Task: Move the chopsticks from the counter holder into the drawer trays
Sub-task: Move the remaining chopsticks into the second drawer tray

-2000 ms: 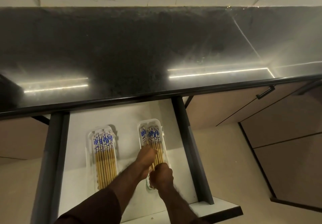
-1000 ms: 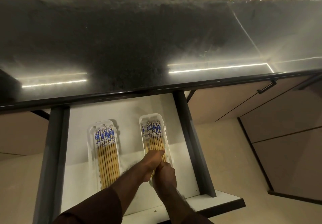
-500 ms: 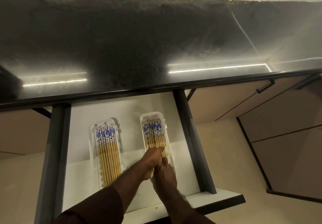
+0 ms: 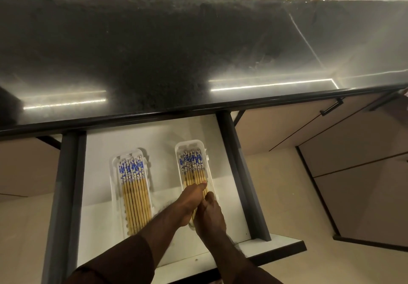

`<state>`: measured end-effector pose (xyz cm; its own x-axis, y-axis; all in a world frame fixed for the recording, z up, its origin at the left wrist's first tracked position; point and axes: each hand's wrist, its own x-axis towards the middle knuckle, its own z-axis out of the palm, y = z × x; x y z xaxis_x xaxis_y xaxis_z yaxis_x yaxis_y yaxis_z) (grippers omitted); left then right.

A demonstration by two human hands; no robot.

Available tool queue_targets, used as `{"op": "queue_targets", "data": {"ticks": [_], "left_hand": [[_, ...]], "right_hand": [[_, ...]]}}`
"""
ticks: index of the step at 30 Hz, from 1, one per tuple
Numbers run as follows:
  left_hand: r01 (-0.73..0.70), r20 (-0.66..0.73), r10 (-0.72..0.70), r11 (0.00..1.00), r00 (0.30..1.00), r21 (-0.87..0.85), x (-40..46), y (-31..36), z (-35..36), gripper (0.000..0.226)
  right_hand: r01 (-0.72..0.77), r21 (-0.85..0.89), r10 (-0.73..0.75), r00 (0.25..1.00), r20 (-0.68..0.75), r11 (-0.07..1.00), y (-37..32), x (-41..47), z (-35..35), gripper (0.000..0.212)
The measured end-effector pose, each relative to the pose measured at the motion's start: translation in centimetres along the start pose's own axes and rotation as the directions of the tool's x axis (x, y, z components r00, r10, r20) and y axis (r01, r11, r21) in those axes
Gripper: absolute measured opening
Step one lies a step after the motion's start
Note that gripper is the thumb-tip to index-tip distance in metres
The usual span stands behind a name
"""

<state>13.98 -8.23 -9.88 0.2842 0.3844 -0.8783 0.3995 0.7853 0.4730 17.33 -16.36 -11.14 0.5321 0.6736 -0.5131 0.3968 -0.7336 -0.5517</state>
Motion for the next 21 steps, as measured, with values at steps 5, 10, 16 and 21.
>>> {"op": "queue_targets", "data": {"ticks": [5, 10, 16, 21], "left_hand": [[-0.081, -0.016, 0.081, 0.997, 0.997, -0.016, -0.3, 0.1, -0.6, 0.044], [-0.183, -0.082, 0.182, 0.983, 0.98, 0.0, -1.1, 0.1, -2.0, 0.033], [-0.297, -0.144, 0.299, 0.954, 0.943, 0.036, -3.6, -0.2, -3.1, 0.013], [-0.39, -0.195, 0.398, 0.917, 0.896, 0.078, -6.6, -0.8, -3.6, 0.012]], "right_hand": [[0.167, -0.155, -0.158, 0.985, 0.067, 0.974, -0.8, 0.5, -1.5, 0.048], [0.208, -0.213, -0.201, 0.978, 0.054, 0.955, -1.4, 0.2, -3.4, 0.044], [0.207, -0.184, -0.213, 0.977, -0.016, 0.961, -2.1, -1.3, -5.1, 0.039], [0.258, -0.178, -0.273, 0.96, -0.064, 0.95, -2.4, -2.7, -6.2, 0.038]]}}
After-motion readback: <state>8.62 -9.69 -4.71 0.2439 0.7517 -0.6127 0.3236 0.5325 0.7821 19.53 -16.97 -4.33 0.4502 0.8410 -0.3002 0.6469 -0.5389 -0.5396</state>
